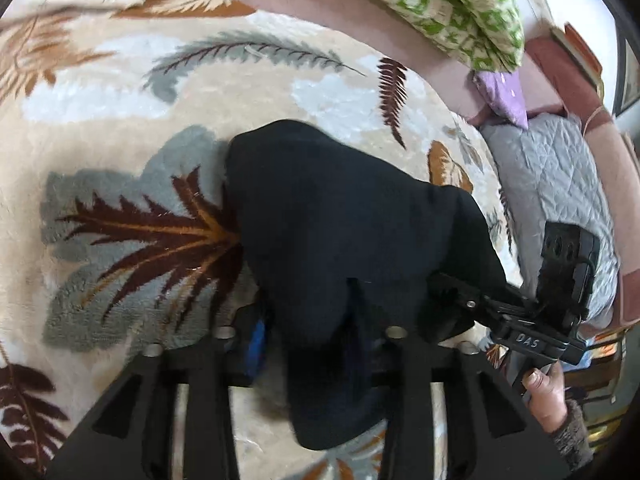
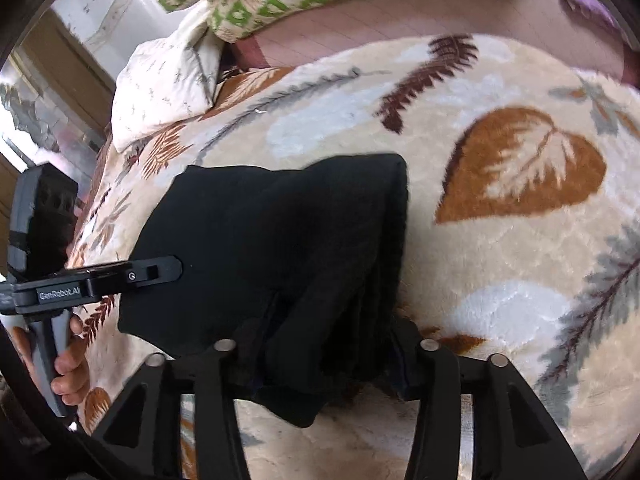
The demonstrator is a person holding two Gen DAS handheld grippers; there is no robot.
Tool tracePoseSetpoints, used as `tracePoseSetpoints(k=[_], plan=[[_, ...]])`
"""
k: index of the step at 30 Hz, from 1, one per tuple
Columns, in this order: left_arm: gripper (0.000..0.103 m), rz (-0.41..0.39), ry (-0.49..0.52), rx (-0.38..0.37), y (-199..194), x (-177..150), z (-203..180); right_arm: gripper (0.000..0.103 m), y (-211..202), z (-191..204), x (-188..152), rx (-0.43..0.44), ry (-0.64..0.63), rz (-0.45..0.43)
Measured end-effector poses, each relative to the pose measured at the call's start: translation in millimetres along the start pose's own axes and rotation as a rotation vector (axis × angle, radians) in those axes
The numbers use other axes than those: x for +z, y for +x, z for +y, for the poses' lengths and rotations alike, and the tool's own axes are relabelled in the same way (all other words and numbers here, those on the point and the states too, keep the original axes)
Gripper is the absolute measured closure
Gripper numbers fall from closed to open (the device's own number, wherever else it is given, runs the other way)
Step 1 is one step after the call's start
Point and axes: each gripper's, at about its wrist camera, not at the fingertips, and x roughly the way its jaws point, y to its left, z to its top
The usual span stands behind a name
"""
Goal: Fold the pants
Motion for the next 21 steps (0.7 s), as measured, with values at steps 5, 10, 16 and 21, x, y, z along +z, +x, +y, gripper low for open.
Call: tracePoseSetpoints(k=[5,10,16,21], plan=[[0.064,0.021,-0.016,-0.015,-4,2,5,0.044,-13,-2,-3,0.014,-0.001,-0.017],[0.061,-0.004,0.052,0.106,-20,-7,2,0.042,-44,7,-10,-0.087,-0.035,-0.032],[0.061,-0.033,0.115,0.272,-45,-30,-11,0.042,-77,16,-29,-0.249,-0.033,-0.038],[0.061,-0.045,0.116,0.344,-59,-48,-15,0.042,-111,25,-49,-0.244,0.029,-0.097]])
